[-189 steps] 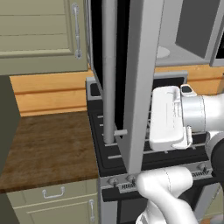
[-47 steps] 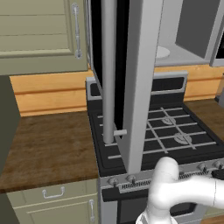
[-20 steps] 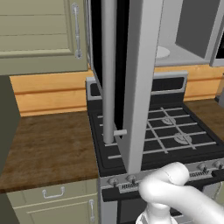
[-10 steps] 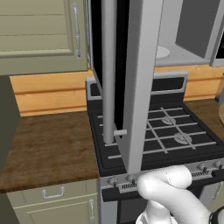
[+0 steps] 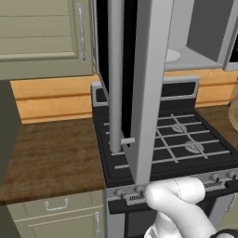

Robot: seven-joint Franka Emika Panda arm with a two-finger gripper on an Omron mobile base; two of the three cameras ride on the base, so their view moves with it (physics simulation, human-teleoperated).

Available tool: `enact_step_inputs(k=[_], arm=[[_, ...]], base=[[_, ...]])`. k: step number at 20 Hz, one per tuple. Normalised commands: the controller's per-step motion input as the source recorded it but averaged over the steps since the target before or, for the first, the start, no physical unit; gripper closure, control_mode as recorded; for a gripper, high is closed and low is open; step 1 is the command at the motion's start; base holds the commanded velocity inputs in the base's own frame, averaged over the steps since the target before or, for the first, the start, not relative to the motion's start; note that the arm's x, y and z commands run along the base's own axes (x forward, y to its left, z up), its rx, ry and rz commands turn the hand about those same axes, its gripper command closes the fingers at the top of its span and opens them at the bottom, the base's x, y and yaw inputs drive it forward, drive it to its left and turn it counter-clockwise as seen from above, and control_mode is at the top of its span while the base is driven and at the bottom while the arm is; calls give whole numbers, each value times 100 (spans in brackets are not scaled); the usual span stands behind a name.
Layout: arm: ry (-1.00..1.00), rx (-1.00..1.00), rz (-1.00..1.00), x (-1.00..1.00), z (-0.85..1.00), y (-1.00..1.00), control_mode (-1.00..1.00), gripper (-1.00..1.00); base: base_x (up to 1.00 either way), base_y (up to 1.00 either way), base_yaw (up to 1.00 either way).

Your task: Open the microwave, place the bowl with waffle inside the microwave, then close the microwave door and turn it on.

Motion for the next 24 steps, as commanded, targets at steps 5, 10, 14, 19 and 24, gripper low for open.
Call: enact_step_inputs(k=[5,10,14,19,24], arm=[[-5,-2,5,-11,57,34,-100,100],[-2,0,11,0,52,36,-100,100],[0,0,11,-1,54,27,-100,100],[0,0,14,0,53,13,-100,100],[-4,2,13,-10,61,14,-100,100]], base=[[0,0,0],[0,0,0],[0,0,0],[0,0,0],[0,0,0]])
